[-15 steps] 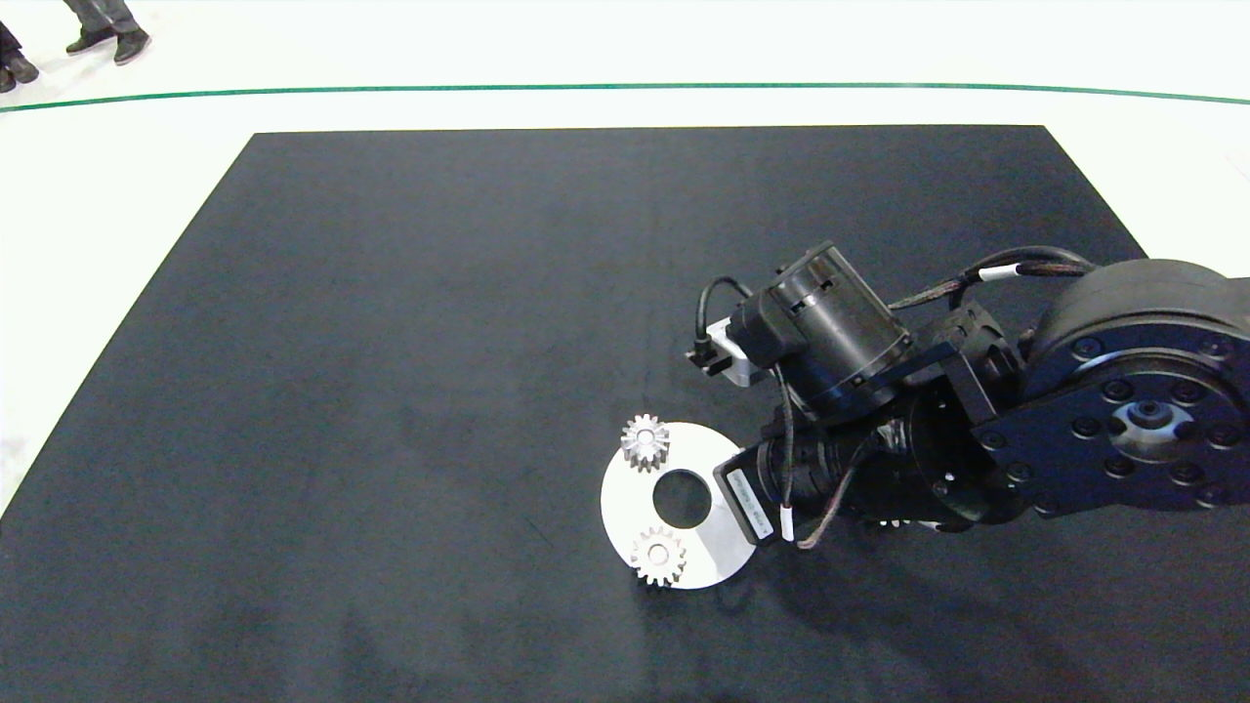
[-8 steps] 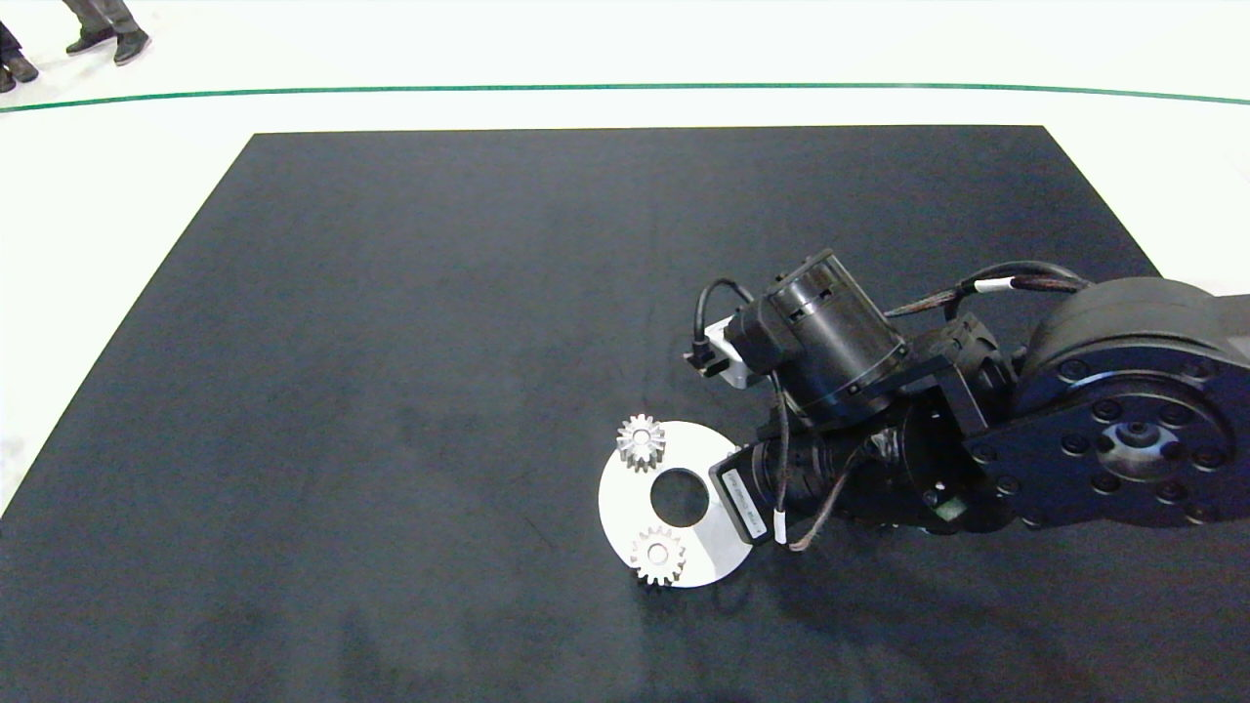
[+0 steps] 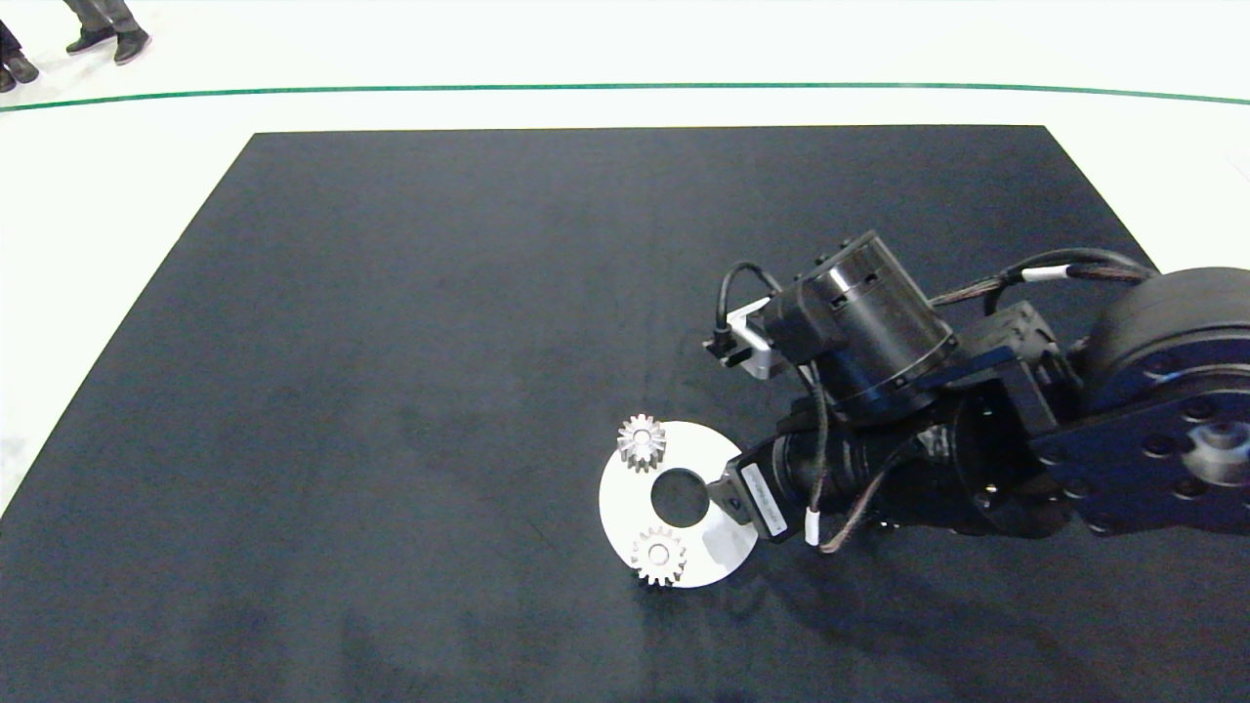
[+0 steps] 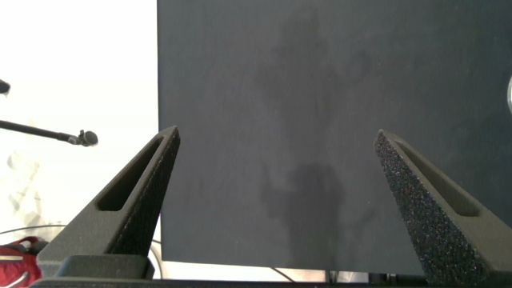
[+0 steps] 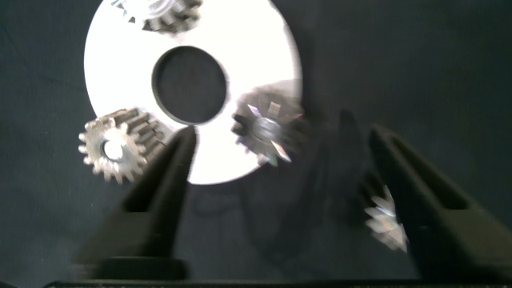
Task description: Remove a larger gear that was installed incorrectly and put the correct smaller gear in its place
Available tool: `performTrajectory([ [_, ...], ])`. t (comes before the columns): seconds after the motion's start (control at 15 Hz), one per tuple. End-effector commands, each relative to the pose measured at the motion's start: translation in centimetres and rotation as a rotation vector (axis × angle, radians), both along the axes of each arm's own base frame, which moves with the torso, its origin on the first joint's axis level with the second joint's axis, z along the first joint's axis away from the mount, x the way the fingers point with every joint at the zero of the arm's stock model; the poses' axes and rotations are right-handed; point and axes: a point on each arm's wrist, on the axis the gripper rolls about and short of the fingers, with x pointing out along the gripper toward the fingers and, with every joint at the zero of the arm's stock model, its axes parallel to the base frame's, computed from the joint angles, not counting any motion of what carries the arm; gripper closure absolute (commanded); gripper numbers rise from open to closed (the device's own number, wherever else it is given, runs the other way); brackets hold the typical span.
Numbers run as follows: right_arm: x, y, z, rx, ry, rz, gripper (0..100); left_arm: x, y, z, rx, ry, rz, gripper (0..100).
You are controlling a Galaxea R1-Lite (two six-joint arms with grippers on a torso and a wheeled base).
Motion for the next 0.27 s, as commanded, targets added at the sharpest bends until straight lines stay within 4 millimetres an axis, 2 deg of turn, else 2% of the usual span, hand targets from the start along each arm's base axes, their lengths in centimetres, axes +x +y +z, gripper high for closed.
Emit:
performTrajectory([
  [0.07, -4.8, -4.4, 4.1, 0.062, -0.127, -0.027, 0, 0.1, 0.0, 0.2, 0.000, -0.018, -0.009, 0],
  [0.13, -5.8, -5.7, 4.6, 0.078, -0.150, -0.035, 0, 0.2, 0.0, 0.4, -0.006, -0.036, -0.011, 0],
  [0.27, -9.0, -10.2, 6.5, 0.123, -0.269, -0.127, 0, 0.5, 0.0, 0.9, -0.010, -0.127, -0.011, 0],
])
